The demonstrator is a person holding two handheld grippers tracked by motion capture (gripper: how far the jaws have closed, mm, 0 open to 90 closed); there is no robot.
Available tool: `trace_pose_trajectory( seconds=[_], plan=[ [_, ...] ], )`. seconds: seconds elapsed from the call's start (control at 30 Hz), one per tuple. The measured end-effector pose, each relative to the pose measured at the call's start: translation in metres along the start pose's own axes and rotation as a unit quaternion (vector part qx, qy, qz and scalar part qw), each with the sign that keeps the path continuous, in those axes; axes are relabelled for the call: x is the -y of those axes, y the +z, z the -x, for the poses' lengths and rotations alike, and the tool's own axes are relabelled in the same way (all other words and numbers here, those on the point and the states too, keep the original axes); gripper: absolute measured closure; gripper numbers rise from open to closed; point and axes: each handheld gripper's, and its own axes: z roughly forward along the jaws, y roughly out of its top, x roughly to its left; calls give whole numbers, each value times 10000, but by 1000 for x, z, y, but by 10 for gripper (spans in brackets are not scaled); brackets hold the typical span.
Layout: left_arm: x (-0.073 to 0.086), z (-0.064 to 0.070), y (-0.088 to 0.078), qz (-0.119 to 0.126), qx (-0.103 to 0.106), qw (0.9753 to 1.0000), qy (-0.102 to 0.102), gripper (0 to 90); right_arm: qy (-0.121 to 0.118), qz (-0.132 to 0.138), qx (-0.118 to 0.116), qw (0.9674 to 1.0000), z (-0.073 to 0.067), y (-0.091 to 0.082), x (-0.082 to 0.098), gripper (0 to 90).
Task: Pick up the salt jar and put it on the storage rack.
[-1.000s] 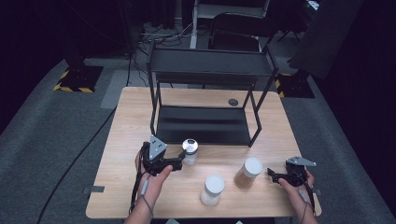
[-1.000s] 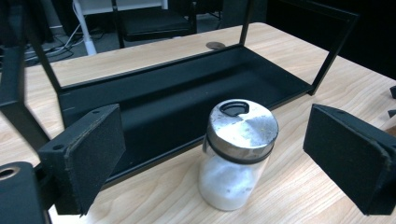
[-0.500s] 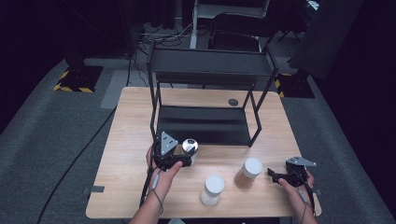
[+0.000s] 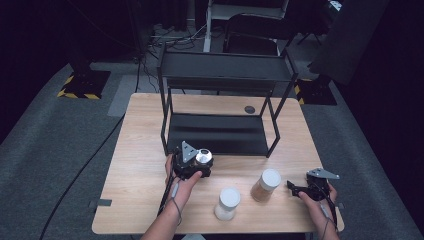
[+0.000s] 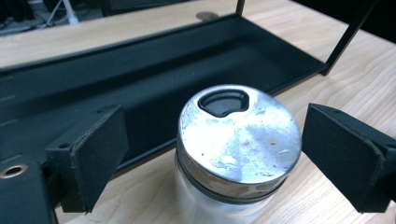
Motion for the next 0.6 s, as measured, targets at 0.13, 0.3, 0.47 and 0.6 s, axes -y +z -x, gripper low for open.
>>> trace_pose_trajectory(
  seconds=[0.13, 0.3, 0.47, 0.6],
  plan=[
    [-3, 0, 6, -179, -2, 9998, 45, 69, 3, 2, 6, 10000, 0, 0, 1, 75],
    [-6, -1, 14, -378, 33, 9993, 14, 69, 15, 0, 13, 10000, 0, -1, 1, 75],
    [-8, -1, 20, -525, 29, 9986, 8, 77, 20, -1, 18, 10000, 0, -1, 1, 75],
    [-7, 2, 23, -570, -26, 9982, 159, 126, 20, -1, 19, 10000, 0, -1, 1, 75]
  ],
)
